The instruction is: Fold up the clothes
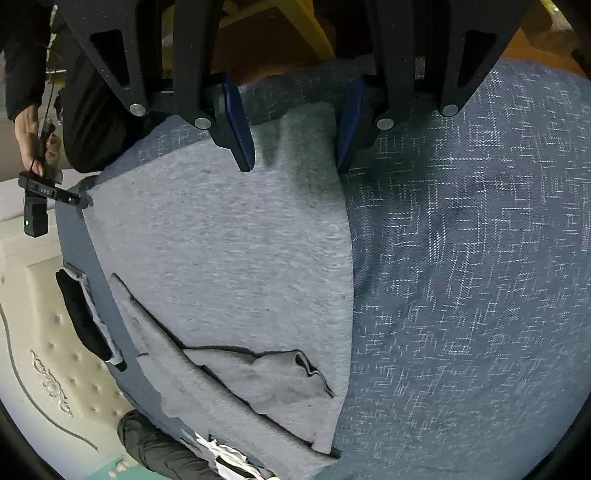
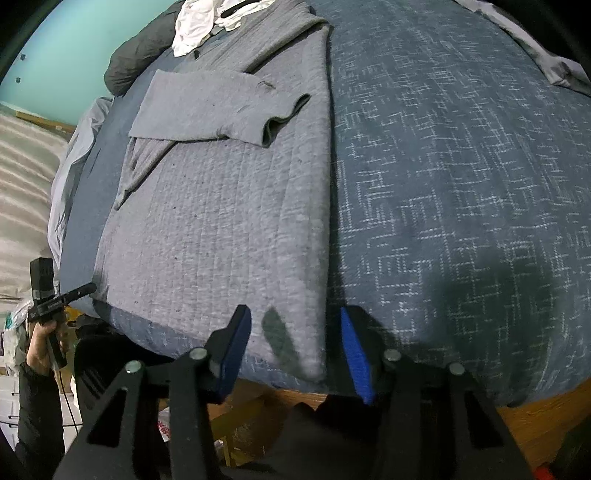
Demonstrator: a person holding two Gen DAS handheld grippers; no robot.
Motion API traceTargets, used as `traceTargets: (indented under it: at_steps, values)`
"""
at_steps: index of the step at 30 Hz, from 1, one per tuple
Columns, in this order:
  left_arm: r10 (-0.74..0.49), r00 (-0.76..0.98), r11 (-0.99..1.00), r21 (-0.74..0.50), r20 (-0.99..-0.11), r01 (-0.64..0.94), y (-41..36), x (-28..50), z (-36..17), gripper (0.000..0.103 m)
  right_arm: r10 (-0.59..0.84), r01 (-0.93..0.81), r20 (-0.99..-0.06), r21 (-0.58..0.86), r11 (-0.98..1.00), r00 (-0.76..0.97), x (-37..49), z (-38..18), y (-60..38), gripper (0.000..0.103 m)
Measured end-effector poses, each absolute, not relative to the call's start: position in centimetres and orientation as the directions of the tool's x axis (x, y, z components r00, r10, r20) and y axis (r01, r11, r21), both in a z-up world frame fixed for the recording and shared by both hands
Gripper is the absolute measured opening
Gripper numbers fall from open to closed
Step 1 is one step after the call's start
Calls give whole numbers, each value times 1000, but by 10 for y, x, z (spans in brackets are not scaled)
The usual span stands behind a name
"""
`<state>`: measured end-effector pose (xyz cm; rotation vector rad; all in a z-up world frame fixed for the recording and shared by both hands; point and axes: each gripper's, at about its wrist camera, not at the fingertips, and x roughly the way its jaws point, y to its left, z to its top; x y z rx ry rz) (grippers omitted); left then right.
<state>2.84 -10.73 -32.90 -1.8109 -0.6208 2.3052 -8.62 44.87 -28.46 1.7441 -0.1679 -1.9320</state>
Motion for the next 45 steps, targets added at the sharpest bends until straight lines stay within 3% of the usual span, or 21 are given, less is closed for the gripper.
traceTargets:
  at_steps: [6, 8, 11, 13, 15, 32, 45]
  values:
    - [358, -260, -902, -404, -897, 152, -107, 26, -336, 48, -471, 277, -882, 449, -850, -13, -87, -292, 447, 50]
    - [355, -266, -904, -402, -896, 146, -105, 25, -335, 47, -472, 277, -882, 449, -850, -18, -87, -291, 448, 36]
    - [369, -269, -897, -417, -889, 145, -105, 26, -335, 32, -475, 278, -880, 451, -848, -22, -86, -290, 450, 20]
    - [359, -266, -905, -404, -895, 134, -102, 25, -335, 13, -474, 287, -880, 448, -847, -23, -86, -288, 450, 14]
    - [347, -265, -915, -387, -900, 115, -98, 25, -333, 6, -474, 301, -880, 443, -845, -35, -84, -284, 450, 9]
    - [319, -397, -939, -343, -861, -12, -118, 67, -250, 5, -576, 435, -801, 466, -770, -161, -62, -192, 453, 5]
    - [325, -403, -945, -314, -855, -96, -117, 122, -218, 5, -623, 487, -769, 492, -721, -146, -31, -172, 464, 5]
